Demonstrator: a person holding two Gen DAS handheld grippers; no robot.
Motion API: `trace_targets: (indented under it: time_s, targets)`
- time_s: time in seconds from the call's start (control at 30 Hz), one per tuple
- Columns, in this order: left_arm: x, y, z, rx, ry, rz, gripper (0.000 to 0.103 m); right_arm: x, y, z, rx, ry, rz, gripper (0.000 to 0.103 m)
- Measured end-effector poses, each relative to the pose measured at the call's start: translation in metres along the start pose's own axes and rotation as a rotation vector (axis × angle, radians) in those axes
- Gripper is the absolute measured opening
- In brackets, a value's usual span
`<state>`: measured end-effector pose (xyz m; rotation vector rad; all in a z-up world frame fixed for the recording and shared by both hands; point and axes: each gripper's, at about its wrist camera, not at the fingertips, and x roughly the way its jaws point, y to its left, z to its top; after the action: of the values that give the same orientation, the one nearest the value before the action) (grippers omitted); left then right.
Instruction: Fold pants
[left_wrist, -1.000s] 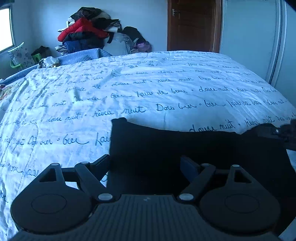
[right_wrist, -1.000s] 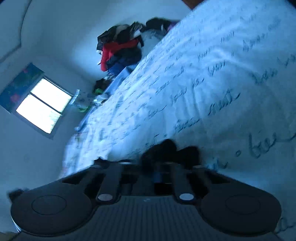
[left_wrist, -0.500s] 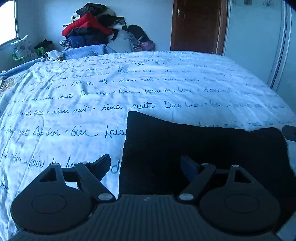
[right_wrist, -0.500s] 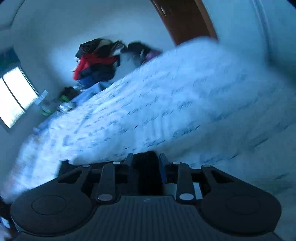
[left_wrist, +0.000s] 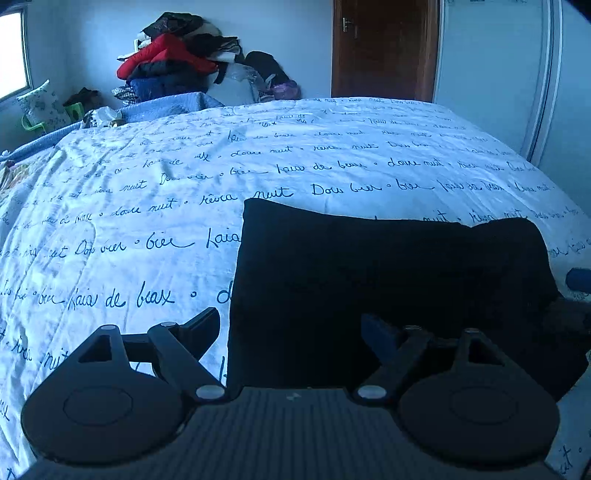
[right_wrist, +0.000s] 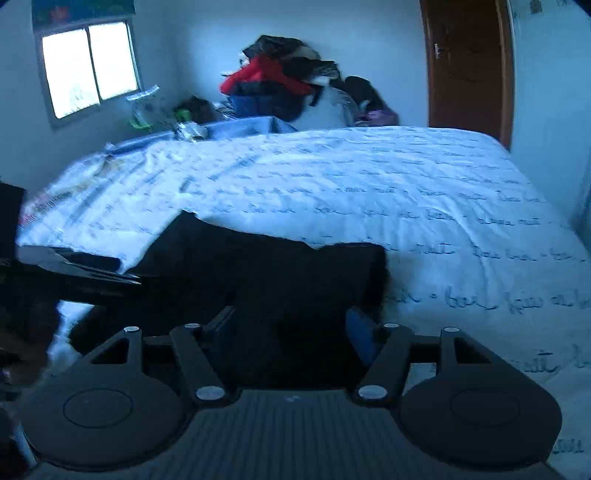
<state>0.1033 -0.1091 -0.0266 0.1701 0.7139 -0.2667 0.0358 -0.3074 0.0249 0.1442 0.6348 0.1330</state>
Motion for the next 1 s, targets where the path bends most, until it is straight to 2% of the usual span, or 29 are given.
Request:
trace_targets:
  time_s: [0.13,0.27,0.33,0.43,0.5,0.6,0.67,0.87,0.97,1.0]
  targets:
    - [-0.001,0.0,-0.002,-0.013,0.021,-0.01,0.085,0.02,0.003,-0.006,-0.095,0.117,-0.093,0.067]
    - [-0.008,0.001,-0.002,0.014,0.006,0.021,0.088,0.001,0.005,0.003,-0.089,0.043,-0.073,0.067]
    - [-0.008,0.004,0.0,0.015,0.01,0.021,0.088,-0.004,0.002,0.012,-0.089,0.017,-0.112,0.076]
    - [-0.009,0.009,0.0,0.008,0.014,0.017,0.089,-0.003,-0.003,0.024,-0.16,0.028,-0.181,0.083]
    - [-0.007,0.013,0.0,0.003,0.023,0.013,0.089,0.006,-0.017,0.029,-0.156,0.083,-0.115,0.083]
    - [-0.005,0.02,-0.002,-0.015,0.04,-0.01,0.091,0.019,-0.045,0.027,-0.017,0.172,0.06,0.083]
    - [-0.004,0.024,-0.003,-0.025,0.046,-0.017,0.092,0.03,-0.061,0.023,0.064,0.209,0.126,0.083]
    - [0.001,0.031,-0.003,-0.046,0.063,-0.038,0.095,0.041,-0.08,0.013,0.188,0.231,0.214,0.084]
    - [0.006,0.039,-0.004,-0.077,0.094,-0.103,0.096,0.046,-0.082,0.011,0.204,0.242,0.238,0.084]
    - [0.01,0.045,-0.005,-0.101,0.118,-0.153,0.096,0.046,-0.084,0.011,0.213,0.244,0.246,0.084]
